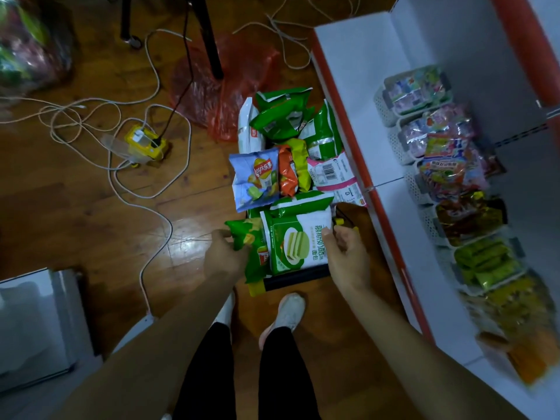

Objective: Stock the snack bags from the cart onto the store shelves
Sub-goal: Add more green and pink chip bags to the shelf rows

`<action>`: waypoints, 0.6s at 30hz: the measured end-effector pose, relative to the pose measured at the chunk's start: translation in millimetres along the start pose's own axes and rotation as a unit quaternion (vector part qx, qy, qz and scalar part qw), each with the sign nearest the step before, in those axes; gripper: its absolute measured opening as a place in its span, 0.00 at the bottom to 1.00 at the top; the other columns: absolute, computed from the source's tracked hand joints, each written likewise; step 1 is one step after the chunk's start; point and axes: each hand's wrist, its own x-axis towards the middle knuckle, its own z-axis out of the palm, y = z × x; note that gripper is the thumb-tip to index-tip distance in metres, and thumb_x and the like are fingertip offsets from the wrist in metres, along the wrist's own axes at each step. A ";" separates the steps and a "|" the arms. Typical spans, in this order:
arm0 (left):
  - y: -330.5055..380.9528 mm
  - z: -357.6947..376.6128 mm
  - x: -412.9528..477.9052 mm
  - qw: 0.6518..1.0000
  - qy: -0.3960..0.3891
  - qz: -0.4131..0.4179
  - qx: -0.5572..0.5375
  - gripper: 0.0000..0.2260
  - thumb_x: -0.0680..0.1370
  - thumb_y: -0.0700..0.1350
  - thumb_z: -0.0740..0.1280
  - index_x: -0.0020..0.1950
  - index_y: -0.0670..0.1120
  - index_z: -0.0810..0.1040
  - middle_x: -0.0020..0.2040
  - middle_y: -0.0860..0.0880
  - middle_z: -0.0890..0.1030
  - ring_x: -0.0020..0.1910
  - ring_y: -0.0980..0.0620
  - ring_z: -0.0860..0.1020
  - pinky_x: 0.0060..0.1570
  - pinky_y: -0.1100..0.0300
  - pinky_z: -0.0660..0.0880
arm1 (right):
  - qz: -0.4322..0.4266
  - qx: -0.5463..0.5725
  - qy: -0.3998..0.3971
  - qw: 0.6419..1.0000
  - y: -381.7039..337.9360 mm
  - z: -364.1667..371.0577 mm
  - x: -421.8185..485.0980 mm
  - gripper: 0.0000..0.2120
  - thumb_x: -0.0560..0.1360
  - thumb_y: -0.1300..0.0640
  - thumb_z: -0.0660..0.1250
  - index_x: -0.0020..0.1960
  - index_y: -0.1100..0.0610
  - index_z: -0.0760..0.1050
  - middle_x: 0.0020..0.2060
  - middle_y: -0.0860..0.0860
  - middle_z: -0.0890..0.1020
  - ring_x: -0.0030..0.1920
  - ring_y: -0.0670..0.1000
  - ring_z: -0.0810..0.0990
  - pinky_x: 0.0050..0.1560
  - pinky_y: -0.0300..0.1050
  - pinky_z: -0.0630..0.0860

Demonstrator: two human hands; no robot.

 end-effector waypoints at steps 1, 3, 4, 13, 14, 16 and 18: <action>0.2 -0.7 -0.8 1.000 0.003 0.006 0.006 0.22 0.75 0.46 0.70 0.65 0.42 0.67 0.57 0.42 0.80 0.51 0.42 0.80 0.45 0.56 0.74 | 0.000 0.002 0.004 1.000 1.0 0.6 -0.9 0.14 0.78 0.51 0.64 0.60 0.58 0.74 0.45 0.45 0.75 0.43 0.41 0.75 0.34 0.26 0.69; 3.0 -1.7 -3.1 1.000 0.013 0.017 0.005 0.23 0.76 0.47 0.69 0.67 0.42 0.67 0.59 0.42 0.80 0.54 0.42 0.79 0.46 0.57 0.72 | 0.006 0.007 0.009 1.000 3.1 2.9 -0.8 0.15 0.78 0.52 0.64 0.62 0.58 0.73 0.46 0.45 0.74 0.43 0.41 0.72 0.33 0.24 0.69; 4.5 -2.8 -4.4 1.000 0.018 0.022 0.000 0.22 0.76 0.47 0.68 0.67 0.43 0.68 0.59 0.42 0.80 0.54 0.41 0.79 0.48 0.55 0.73 | 0.009 0.010 0.010 1.000 2.4 4.7 -1.1 0.15 0.78 0.52 0.65 0.62 0.58 0.73 0.48 0.46 0.75 0.45 0.43 0.73 0.34 0.25 0.70; 12.2 -27.1 -14.7 0.994 0.077 0.050 -0.055 0.18 0.78 0.47 0.62 0.67 0.45 0.69 0.55 0.45 0.78 0.50 0.45 0.77 0.50 0.54 0.74 | 0.020 0.008 0.036 0.999 0.2 18.4 0.5 0.22 0.75 0.45 0.66 0.63 0.56 0.73 0.58 0.52 0.78 0.57 0.53 0.78 0.56 0.56 0.78; 14.4 -30.1 -15.9 0.993 0.082 0.056 -0.064 0.17 0.79 0.46 0.61 0.67 0.45 0.69 0.54 0.45 0.78 0.49 0.46 0.77 0.50 0.53 0.75 | 0.010 0.007 0.052 0.999 -2.1 18.8 -0.9 0.20 0.75 0.46 0.66 0.62 0.57 0.73 0.57 0.52 0.78 0.57 0.52 0.78 0.56 0.54 0.78; 18.6 -34.1 -20.0 0.991 0.087 0.073 -0.075 0.19 0.77 0.49 0.60 0.66 0.44 0.70 0.50 0.48 0.77 0.48 0.46 0.77 0.50 0.52 0.75 | -0.018 0.015 0.066 0.998 -8.9 20.4 -5.4 0.16 0.76 0.49 0.67 0.59 0.57 0.75 0.54 0.50 0.79 0.55 0.50 0.78 0.52 0.47 0.77; 23.0 -36.9 -26.3 0.988 0.080 0.090 -0.097 0.24 0.72 0.53 0.56 0.65 0.45 0.72 0.48 0.50 0.77 0.48 0.47 0.77 0.49 0.52 0.75 | -0.035 0.046 0.046 0.997 -20.4 24.9 -10.0 0.12 0.76 0.50 0.67 0.55 0.55 0.75 0.47 0.49 0.79 0.49 0.49 0.78 0.44 0.37 0.74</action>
